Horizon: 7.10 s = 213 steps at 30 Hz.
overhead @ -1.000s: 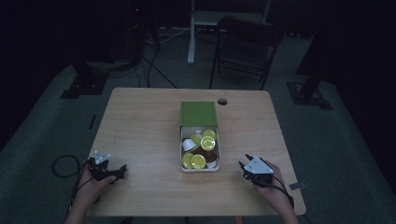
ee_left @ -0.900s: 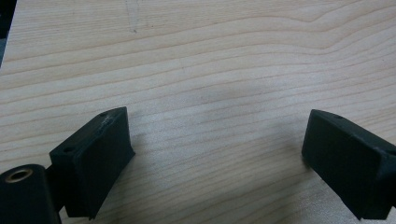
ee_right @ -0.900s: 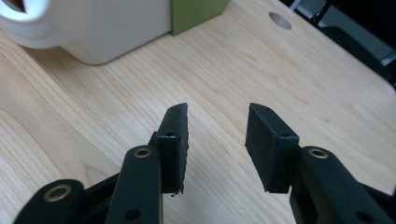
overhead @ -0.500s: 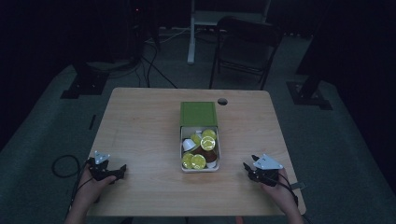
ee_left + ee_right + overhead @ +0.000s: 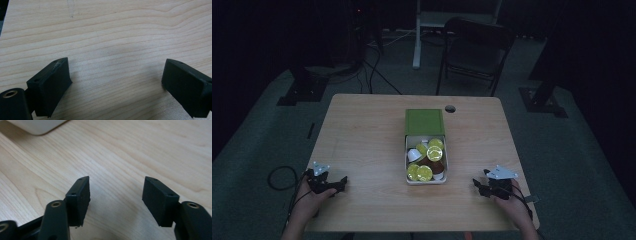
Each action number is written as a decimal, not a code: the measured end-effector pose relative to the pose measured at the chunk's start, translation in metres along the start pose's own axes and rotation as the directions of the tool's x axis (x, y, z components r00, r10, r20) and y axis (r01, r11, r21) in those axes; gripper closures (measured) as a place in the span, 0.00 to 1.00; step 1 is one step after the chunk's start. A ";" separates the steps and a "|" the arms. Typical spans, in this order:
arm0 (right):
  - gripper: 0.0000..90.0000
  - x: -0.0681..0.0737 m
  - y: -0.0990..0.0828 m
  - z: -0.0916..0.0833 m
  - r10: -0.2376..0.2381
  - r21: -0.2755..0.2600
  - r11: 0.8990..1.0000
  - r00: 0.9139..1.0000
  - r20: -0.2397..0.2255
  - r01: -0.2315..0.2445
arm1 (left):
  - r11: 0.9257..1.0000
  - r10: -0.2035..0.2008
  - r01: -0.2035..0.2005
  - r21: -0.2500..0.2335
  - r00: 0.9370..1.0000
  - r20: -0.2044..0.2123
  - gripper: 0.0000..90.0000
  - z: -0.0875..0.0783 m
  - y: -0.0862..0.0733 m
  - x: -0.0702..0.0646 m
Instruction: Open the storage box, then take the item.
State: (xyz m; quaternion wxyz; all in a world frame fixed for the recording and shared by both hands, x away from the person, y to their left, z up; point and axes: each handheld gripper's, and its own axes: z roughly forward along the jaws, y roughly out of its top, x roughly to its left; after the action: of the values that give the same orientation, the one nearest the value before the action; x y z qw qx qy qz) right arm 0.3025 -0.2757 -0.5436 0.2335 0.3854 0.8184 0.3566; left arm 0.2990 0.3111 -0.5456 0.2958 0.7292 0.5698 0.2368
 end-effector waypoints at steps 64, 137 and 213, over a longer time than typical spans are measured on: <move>0.12 -0.004 0.002 0.013 0.098 0.072 0.993 0.993 -0.063 -0.093 | 0.948 0.319 -0.311 -0.072 0.916 0.244 0.10 -0.035 0.026 -0.083; 0.12 -0.004 0.001 0.013 0.097 0.073 0.993 0.993 -0.063 -0.092 | 0.833 0.548 -0.408 -0.374 0.699 0.458 0.17 -0.037 0.074 -0.240; 0.12 -0.004 0.001 0.013 0.097 0.073 0.993 0.993 -0.062 -0.092 | 0.818 0.573 -0.522 -0.244 0.781 0.250 0.43 -0.005 0.087 -0.256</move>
State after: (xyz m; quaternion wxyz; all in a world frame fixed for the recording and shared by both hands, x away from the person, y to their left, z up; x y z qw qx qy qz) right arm 0.3142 -0.2728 -0.5504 0.1757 0.4196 0.8185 0.3509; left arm 0.2948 0.0479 -0.4832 0.3582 0.8649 0.2576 0.2395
